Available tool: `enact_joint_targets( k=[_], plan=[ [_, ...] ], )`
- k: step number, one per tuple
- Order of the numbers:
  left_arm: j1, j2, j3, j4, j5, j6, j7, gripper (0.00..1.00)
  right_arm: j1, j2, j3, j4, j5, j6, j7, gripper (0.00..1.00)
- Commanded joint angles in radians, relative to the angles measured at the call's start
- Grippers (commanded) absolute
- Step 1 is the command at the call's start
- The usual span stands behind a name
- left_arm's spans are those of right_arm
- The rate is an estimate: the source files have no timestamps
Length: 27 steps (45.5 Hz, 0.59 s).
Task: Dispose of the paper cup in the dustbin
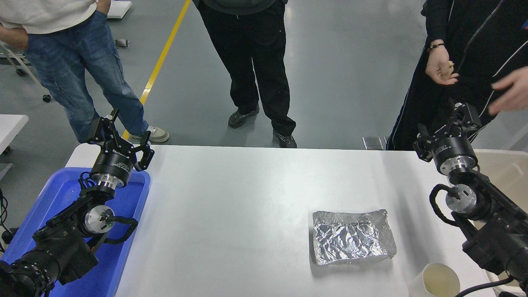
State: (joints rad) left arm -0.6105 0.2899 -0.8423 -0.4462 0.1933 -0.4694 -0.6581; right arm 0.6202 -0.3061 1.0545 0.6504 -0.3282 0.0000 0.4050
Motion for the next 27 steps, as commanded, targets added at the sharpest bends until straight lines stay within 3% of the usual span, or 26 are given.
enact_joint_targets(
  k=[1, 27],
  plan=[
    [0.000, 0.000, 0.000, 0.000, 0.000, 0.000, -0.001, 1.00, 0.001, 0.001, -0.001, 0.000, 0.000, 0.000, 0.000, 0.99],
    [0.000, 0.000, 0.000, 0.000, 0.000, 0.000, 0.000, 1.00, -0.004, -0.045, 0.009, 0.003, 0.002, 0.014, 0.000, 0.99]
  ],
)
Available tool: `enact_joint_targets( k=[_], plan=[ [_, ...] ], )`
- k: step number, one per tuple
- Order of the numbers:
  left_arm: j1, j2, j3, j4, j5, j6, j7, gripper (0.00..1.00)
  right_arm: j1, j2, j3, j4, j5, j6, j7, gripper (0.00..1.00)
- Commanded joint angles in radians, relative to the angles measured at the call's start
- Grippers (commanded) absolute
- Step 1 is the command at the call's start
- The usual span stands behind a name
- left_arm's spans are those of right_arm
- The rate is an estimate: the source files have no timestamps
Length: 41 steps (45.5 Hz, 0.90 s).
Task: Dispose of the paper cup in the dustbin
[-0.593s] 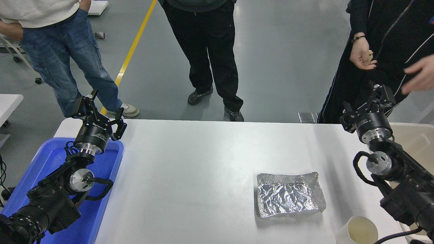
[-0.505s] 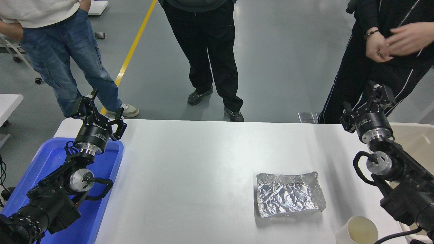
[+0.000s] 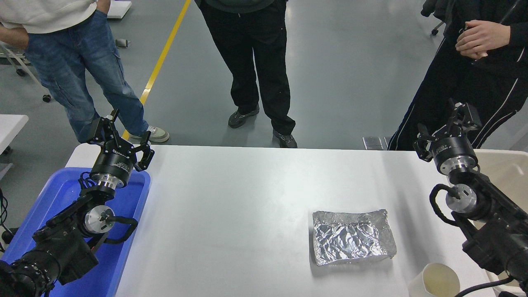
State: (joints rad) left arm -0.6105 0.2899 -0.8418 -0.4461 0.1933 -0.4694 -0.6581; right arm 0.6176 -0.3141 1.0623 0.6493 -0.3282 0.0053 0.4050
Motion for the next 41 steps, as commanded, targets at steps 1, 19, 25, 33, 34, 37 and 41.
enact_joint_targets(
  k=[1, 19, 25, 33, 34, 37, 41],
  plan=[
    [0.000, 0.000, 0.000, 0.001, 0.000, 0.000, 0.000, 1.00, -0.002, -0.043, -0.002, 0.006, 0.001, 0.009, 0.000, 0.99],
    [0.000, 0.000, 0.000, 0.000, 0.000, 0.000, 0.000, 1.00, -0.009, -0.069, -0.012, 0.006, 0.001, 0.025, 0.000, 0.99],
    [0.000, 0.000, 0.000, 0.000, 0.000, 0.000, 0.000, 1.00, -0.015, -0.065, -0.013, 0.003, 0.011, 0.025, 0.000, 0.99],
    [0.000, 0.000, 0.000, 0.000, 0.000, 0.000, 0.000, 1.00, -0.016, -0.065, -0.016, -0.005, 0.011, 0.025, -0.002, 0.99],
    [0.000, 0.000, 0.000, 0.000, 0.000, 0.000, 0.000, 1.00, -0.016, -0.065, -0.016, -0.005, 0.011, 0.025, -0.002, 0.99],
    [0.000, 0.000, 0.000, 0.000, 0.000, 0.000, 0.000, 1.00, -0.013, -0.066, -0.016, -0.005, 0.011, 0.022, -0.002, 0.99],
    [0.000, 0.000, 0.000, 0.000, 0.000, 0.000, 0.000, 1.00, -0.010, -0.069, -0.016, -0.007, 0.011, 0.021, -0.002, 0.99]
  ],
)
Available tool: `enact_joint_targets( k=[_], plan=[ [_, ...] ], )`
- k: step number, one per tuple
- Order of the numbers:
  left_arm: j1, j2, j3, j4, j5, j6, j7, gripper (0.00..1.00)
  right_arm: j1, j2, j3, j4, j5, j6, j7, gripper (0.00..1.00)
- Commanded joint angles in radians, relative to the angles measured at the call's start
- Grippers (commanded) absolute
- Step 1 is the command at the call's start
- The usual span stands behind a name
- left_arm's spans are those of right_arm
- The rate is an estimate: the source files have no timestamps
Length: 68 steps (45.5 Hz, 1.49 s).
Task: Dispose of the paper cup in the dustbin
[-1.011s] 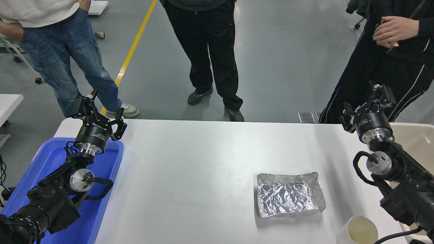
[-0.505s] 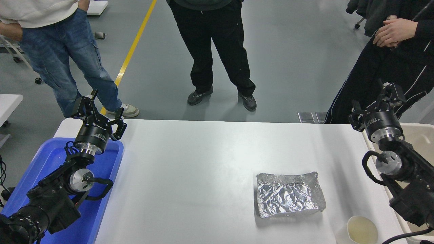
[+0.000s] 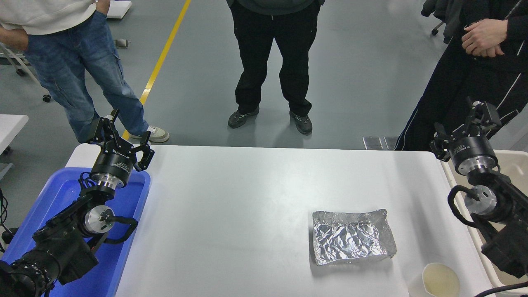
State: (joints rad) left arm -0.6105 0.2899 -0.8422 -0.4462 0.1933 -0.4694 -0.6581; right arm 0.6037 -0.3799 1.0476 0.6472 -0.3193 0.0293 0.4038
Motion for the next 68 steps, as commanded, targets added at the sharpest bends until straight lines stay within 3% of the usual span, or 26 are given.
enact_joint_targets(
  k=[1, 12, 22, 37, 46, 56, 68],
  plan=[
    [0.000, 0.000, 0.000, 0.000, 0.000, 0.000, 0.000, 1.00, 0.007, -0.004, -0.001, -0.003, 0.002, -0.005, 0.000, 0.99],
    [0.000, 0.000, 0.000, 0.000, 0.000, 0.000, 0.000, 1.00, 0.019, -0.017, -0.015, -0.001, 0.002, 0.000, -0.002, 0.99],
    [0.000, 0.000, 0.000, 0.001, 0.000, 0.000, 0.000, 1.00, 0.057, -0.103, -0.167, 0.002, 0.000, 0.000, -0.002, 0.99],
    [0.000, 0.000, 0.000, 0.000, 0.000, 0.000, 0.000, 1.00, 0.286, -0.306, -0.731, 0.037, -0.027, 0.011, 0.000, 0.99],
    [0.000, 0.000, 0.000, 0.000, 0.000, 0.000, 0.000, 1.00, 0.436, -0.379, -0.955, 0.088, -0.046, 0.113, -0.002, 0.99],
    [0.000, 0.000, 0.000, 0.000, 0.000, 0.000, 0.000, 1.00, 0.648, -0.401, -1.259, 0.100, -0.276, 0.196, 0.000, 0.99],
    [0.000, 0.000, 0.000, 0.000, 0.000, 0.000, 0.000, 1.00, 0.812, -0.401, -1.535, 0.146, -0.702, 0.259, 0.003, 0.99]
  ],
)
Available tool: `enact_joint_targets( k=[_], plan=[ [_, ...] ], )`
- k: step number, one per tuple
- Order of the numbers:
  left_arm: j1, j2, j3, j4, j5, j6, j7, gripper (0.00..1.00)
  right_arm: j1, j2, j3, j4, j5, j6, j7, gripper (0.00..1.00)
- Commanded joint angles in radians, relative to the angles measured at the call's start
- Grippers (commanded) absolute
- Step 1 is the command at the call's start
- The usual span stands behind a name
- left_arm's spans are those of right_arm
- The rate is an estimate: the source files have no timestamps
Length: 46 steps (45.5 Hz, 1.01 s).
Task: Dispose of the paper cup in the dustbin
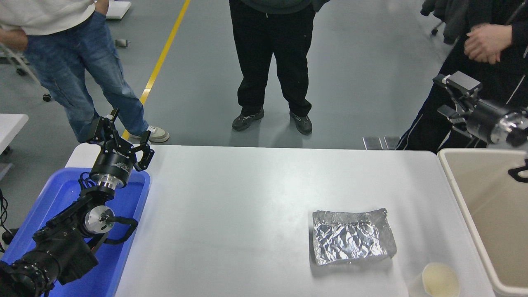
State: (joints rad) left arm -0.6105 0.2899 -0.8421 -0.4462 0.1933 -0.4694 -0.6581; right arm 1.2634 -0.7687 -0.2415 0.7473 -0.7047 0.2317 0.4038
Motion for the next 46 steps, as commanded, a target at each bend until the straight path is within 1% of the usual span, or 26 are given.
enact_joint_targets(
  k=[1, 5, 12, 29, 38, 46],
  plan=[
    [0.000, 0.000, 0.000, 0.000, 0.000, 0.000, 0.000, 1.00, 0.174, -0.012, -0.271, 0.072, -0.364, 0.061, 0.003, 0.99],
    [0.000, 0.000, 0.000, 0.000, 0.000, 0.000, 0.000, 1.00, 0.224, -0.024, -0.335, 0.164, -0.444, 0.072, 0.003, 0.99],
    [0.000, 0.000, 0.000, 0.000, 0.000, 0.000, 0.000, 1.00, 0.258, -0.049, -0.426, 0.300, -0.501, 0.078, 0.009, 0.99],
    [0.000, 0.000, 0.000, 0.000, 0.000, 0.000, 0.000, 1.00, 0.254, -0.144, -0.582, 0.480, -0.651, 0.087, 0.010, 0.99],
    [0.000, 0.000, 0.000, 0.000, 0.000, 0.000, 0.000, 1.00, 0.231, -0.208, -0.590, 0.572, -0.664, 0.087, 0.010, 0.99],
    [0.000, 0.000, 0.000, 0.000, 0.000, 0.000, 0.000, 1.00, 0.185, -0.224, -0.579, 0.593, -0.664, 0.086, 0.009, 0.99]
  ],
)
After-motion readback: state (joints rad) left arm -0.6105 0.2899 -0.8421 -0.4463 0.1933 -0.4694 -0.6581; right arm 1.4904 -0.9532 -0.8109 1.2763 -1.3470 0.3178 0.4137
